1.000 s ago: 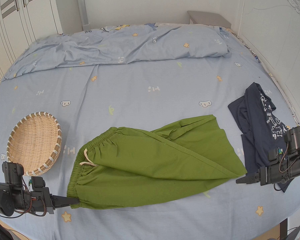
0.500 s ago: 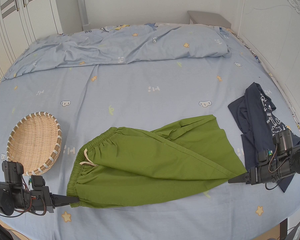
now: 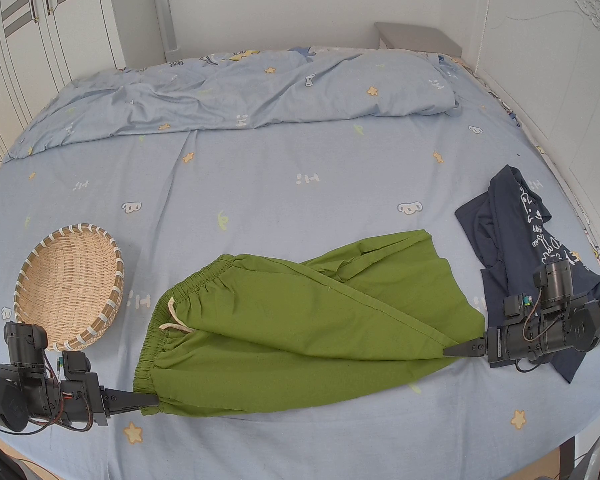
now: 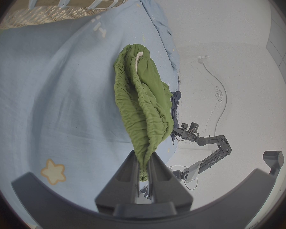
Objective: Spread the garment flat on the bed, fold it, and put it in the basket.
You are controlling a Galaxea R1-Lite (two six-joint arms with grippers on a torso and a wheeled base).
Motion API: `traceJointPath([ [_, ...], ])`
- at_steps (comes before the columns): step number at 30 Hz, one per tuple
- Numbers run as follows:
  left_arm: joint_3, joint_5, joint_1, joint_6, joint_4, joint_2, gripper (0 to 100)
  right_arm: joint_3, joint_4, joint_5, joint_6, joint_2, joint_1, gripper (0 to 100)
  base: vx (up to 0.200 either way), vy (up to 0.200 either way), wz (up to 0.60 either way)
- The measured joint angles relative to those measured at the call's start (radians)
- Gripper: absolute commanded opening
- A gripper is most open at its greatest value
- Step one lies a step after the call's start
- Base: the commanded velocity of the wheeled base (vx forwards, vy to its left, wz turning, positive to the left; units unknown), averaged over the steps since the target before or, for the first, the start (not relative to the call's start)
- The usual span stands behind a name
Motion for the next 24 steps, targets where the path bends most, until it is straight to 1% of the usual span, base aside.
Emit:
traceJointPath([
  [5,0.001,0.000,0.000,0.000,0.000,0.000,0,0.007,-0.042,0.000,0.000,0.013,0.015,100,0.000,0.000,0.00],
  [15,0.000,0.001,0.000,0.000,0.000,0.000,0,0.081,-0.195,0.006,-0.002,0.018,0.042,100,0.000,0.000,0.00],
  [21,0.003,0.002,-0.003,0.001,0.000,0.000,0,0.167,-0.349,0.004,-0.002,0.022,0.060,100,0.000,0.000,0.00],
  [24,0.005,0.002,-0.005,0.001,0.000,0.000,0,0.203,-0.403,0.003,-0.003,0.024,0.062,100,0.000,0.000,0.00],
])
